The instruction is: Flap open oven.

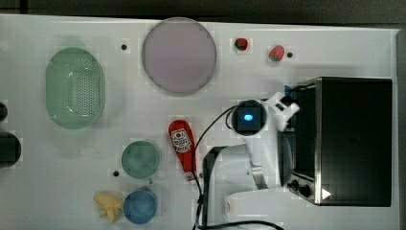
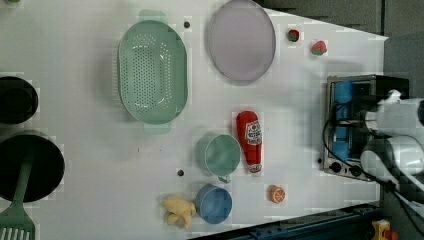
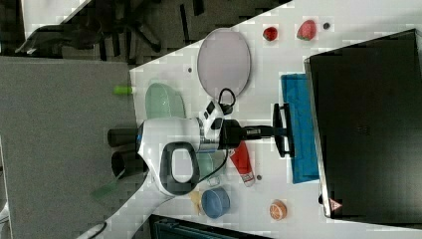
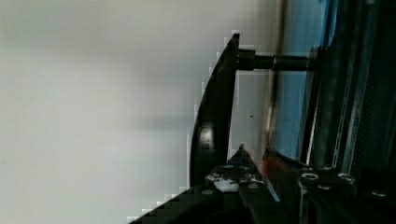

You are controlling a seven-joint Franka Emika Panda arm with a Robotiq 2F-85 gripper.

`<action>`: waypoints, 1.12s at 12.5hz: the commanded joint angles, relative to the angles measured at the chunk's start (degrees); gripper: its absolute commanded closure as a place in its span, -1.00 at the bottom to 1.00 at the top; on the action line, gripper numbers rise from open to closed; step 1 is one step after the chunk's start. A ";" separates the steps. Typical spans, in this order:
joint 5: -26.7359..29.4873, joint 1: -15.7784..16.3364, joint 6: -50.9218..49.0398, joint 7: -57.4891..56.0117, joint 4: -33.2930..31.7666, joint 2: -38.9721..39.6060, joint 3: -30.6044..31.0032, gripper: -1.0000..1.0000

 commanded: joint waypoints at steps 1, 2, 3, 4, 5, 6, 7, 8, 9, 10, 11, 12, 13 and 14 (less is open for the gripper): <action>-5.10 3.64 -0.21 14.40 -0.58 3.56 1.83 0.65; -7.75 4.40 -0.22 17.39 -0.42 4.99 2.15 0.65; -10.52 5.14 -0.23 20.73 -0.33 6.36 2.41 0.65; -13.27 6.02 -0.21 24.17 -0.24 7.76 2.61 0.65; -15.86 6.98 -0.23 27.88 -0.01 9.27 2.66 0.65; -18.21 7.93 -0.40 31.44 0.43 10.90 2.67 0.65; -20.07 8.76 -0.67 34.84 0.96 12.61 2.66 0.65; -21.45 9.43 -0.90 37.71 1.54 14.36 2.66 0.65; -21.85 10.02 -0.73 39.13 2.16 15.95 2.79 0.65; -21.83 10.50 -0.76 39.70 2.90 17.32 2.91 0.65; -21.81 10.78 -1.38 39.82 3.76 18.26 2.90 0.65; -21.82 10.91 -2.07 39.82 4.47 18.35 2.90 0.65; -21.70 10.95 -1.27 39.82 5.34 18.04 3.11 0.65; -21.11 11.01 -0.26 39.82 6.42 17.38 3.44 0.65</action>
